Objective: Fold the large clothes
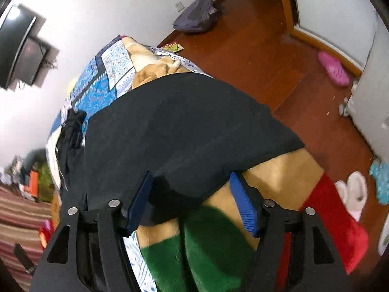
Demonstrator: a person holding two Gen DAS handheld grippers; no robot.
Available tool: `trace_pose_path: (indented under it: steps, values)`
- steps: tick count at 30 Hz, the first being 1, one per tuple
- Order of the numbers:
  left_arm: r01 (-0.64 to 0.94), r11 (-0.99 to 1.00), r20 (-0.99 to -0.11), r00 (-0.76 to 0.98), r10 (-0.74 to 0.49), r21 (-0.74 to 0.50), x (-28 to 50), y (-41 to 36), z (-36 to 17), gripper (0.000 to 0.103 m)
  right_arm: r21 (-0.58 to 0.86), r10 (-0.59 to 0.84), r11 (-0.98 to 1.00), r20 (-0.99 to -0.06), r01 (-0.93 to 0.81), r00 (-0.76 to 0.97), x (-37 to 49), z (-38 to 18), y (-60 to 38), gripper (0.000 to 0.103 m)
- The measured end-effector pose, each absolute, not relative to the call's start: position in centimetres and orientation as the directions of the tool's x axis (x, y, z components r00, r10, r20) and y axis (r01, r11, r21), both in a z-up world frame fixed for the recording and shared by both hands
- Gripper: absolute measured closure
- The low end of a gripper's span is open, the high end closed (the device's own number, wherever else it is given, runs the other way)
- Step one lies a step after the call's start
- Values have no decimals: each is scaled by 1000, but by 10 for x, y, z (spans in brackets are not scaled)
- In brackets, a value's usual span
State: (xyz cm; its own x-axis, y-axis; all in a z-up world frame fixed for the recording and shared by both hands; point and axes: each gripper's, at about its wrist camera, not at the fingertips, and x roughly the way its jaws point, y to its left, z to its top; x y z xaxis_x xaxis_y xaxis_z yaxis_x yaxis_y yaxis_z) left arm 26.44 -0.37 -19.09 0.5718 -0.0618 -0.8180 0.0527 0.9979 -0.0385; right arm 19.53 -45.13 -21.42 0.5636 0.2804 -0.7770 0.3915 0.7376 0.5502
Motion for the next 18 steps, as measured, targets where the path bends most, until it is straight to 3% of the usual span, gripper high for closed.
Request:
trace_pose_path:
  steps: [4,9,10,13,15,16,18]
  values:
    - [56,998,-827,560,-49,-21,264,-4,-196,30,568,283,711,-771,414,570,204,-220,-454,33]
    - [45,998,-829,556,-57,-39,260,-1,-198,30,541,226,714,-779,444,585,216,-226,-457,34]
    - [44,998,-829,557,-54,-36,259,-1,-197,30,528,204,716,-784,457,586,219,-225,-457,39]
    - [44,999,-823,566,-45,-24,255,1,-194,30,477,133,726,-804,496,579,222,-217,-457,70]
    - [42,999,-818,575,-36,-15,252,2,-191,30,481,118,728,-790,489,601,219,-208,-458,78]
    - [41,999,-814,581,-32,-10,250,4,-189,30,487,114,730,-779,480,617,218,-202,-458,87]
    - [37,999,-808,589,-31,-11,247,7,-186,30,498,112,751,-743,434,660,214,-181,-452,91]
